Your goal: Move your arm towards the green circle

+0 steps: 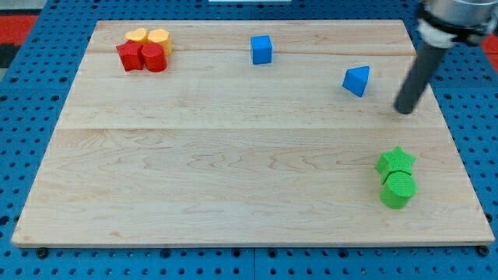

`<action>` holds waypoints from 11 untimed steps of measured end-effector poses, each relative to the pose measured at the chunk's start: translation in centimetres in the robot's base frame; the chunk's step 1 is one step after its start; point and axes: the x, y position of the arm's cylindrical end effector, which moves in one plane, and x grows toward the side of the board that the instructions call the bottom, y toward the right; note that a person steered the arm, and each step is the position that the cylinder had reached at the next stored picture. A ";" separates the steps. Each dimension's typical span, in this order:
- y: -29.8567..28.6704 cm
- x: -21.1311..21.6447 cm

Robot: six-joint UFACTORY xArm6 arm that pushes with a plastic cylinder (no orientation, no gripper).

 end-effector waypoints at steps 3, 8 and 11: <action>-9.3 8.7; 4.5 20.2; 0.2 13.4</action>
